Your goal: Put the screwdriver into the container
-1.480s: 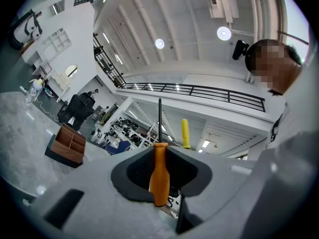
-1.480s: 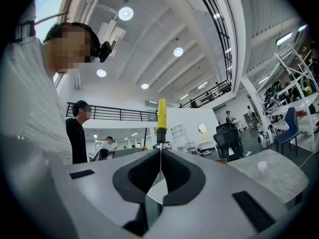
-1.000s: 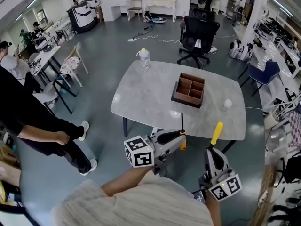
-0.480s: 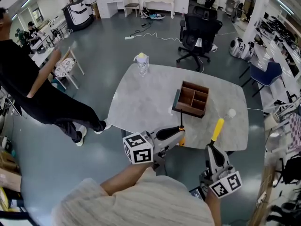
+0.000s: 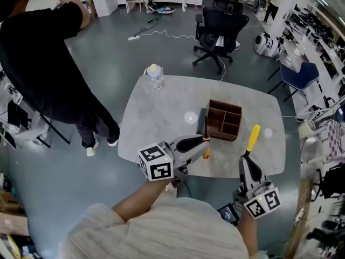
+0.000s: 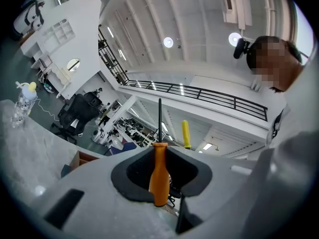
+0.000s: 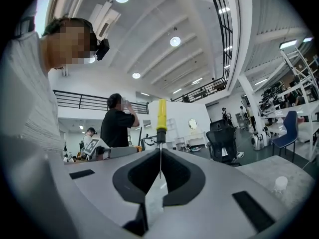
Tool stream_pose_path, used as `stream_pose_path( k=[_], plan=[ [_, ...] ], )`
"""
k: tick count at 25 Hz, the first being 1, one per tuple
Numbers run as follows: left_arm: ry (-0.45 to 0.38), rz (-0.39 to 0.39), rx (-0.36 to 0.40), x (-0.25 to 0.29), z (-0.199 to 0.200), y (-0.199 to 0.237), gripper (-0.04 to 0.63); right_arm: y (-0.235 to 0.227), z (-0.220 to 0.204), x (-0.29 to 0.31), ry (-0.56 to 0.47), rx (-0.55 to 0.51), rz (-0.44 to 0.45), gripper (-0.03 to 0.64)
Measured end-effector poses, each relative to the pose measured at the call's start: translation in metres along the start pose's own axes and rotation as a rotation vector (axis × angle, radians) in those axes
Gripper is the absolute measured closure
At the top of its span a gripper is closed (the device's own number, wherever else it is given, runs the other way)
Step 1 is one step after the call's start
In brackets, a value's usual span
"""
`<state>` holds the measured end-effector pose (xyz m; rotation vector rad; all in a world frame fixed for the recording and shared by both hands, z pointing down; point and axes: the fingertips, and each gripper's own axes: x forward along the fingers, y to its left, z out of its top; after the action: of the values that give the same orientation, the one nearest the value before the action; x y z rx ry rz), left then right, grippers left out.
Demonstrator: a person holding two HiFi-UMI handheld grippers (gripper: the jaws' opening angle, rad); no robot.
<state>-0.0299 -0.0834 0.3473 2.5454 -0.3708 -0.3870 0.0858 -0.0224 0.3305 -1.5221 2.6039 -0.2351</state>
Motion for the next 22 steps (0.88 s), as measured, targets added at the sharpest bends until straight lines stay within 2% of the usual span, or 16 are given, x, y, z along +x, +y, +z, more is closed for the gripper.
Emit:
stream_pose_path(
  k=[4,10,17,22],
  plan=[
    [0.006,-0.014,-0.009,0.004,0.008,0.026,0.517,-0.01,-0.006,0.022,0.046,-0.022,-0.031,0.6],
    [-0.003,0.006,-0.058,0.015,0.005,0.06,0.517,-0.051,-0.019,0.045,0.164,-0.13,-0.068,0.6],
    [-0.025,0.071,-0.07,0.048,0.007,0.09,0.517,-0.121,-0.034,0.056,0.354,-0.294,-0.054,0.601],
    [-0.032,0.109,-0.071,0.079,0.002,0.111,0.517,-0.169,-0.053,0.066,0.529,-0.484,-0.025,0.601]
  ],
)
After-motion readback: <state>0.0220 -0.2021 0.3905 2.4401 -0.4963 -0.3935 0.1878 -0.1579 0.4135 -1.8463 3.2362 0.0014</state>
